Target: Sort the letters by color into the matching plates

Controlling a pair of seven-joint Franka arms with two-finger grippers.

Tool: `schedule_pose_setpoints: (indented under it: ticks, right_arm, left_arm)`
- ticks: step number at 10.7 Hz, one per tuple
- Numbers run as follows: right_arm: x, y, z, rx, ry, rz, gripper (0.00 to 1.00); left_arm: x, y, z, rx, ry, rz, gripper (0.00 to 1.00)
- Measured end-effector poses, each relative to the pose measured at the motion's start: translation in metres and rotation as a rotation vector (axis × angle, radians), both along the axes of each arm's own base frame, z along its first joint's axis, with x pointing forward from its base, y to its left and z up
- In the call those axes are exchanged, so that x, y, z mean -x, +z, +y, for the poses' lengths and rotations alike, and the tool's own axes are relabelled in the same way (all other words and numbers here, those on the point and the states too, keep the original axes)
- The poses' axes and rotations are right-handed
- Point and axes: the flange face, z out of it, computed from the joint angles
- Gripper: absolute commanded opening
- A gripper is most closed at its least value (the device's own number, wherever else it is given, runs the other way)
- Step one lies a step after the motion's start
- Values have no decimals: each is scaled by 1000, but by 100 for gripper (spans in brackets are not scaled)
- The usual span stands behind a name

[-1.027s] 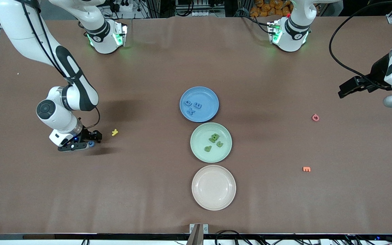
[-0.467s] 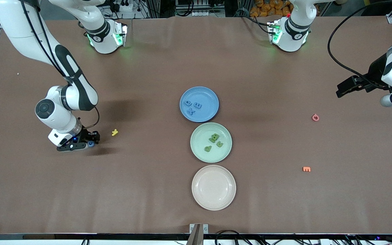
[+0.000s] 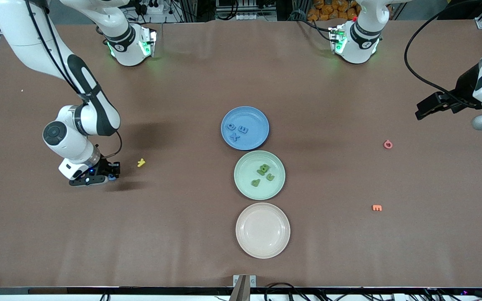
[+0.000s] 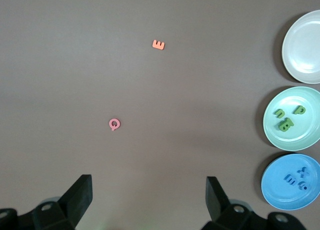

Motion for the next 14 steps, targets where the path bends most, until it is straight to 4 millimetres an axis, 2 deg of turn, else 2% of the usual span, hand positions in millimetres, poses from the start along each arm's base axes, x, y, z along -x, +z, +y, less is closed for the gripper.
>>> schedule_pose_setpoints:
  ticks: [4,10,12,14]
  right_arm:
    - [0,0,0,0,0,1,28]
    - [-3,4,0,0,1,-2,28]
    - [-8,10,1,-2,1,23,28]
    - [-13,26,1,-3,2,47,28]
  left_arm:
    - [-2,3,5,1,9,-7,100]
    - [-3,7,10,2,18,-18,100]
    - [-3,7,10,2,18,-18,100]
    - [-3,7,10,2,18,-18,100]
